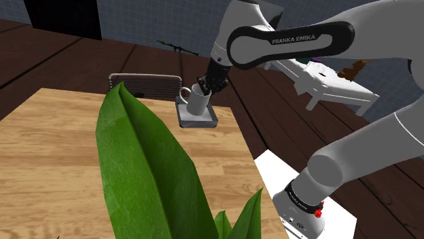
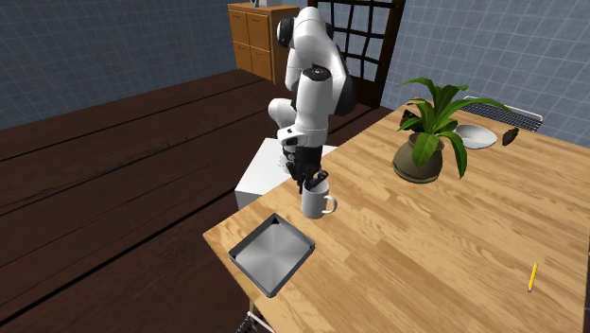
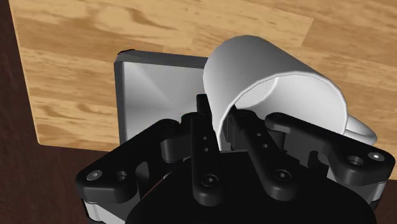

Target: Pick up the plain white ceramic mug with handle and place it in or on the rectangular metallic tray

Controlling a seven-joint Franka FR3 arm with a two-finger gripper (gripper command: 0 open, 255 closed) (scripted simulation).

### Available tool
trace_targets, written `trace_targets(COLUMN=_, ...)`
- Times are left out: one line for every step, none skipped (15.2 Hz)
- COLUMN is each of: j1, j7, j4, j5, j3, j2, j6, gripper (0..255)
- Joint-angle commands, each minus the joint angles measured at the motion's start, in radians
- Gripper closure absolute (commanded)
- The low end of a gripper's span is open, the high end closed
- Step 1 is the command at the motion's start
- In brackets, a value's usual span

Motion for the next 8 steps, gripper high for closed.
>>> trace_targets(j1=-0.028, j7=-0.021, j4=0.052, j5=-0.033, j3=-0.012, j2=0.064, j6=0.008, gripper=255)
trace_targets(j1=-0.04, j7=-0.03, j4=0.079, j5=-0.046, j3=-0.019, j2=0.092, j6=0.006, gripper=255)
trace_targets(j1=-0.051, j7=-0.039, j4=0.107, j5=-0.06, j3=-0.024, j2=0.12, j6=0.004, gripper=255)
trace_targets(j1=-0.061, j7=-0.047, j4=0.136, j5=-0.074, j3=-0.03, j2=0.149, j6=0.001, gripper=255)
trace_targets(j1=-0.07, j7=-0.055, j4=0.166, j5=-0.087, j3=-0.036, j2=0.178, j6=-0.003, gripper=255)
trace_targets(j1=-0.079, j7=-0.063, j4=0.198, j5=-0.101, j3=-0.041, j2=0.207, j6=-0.008, gripper=255)
trace_targets(j1=-0.087, j7=-0.07, j4=0.231, j5=-0.114, j3=-0.047, j2=0.237, j6=-0.013, gripper=255)
trace_targets(j1=-0.094, j7=-0.077, j4=0.265, j5=-0.127, j3=-0.053, j2=0.268, j6=-0.02, gripper=255)
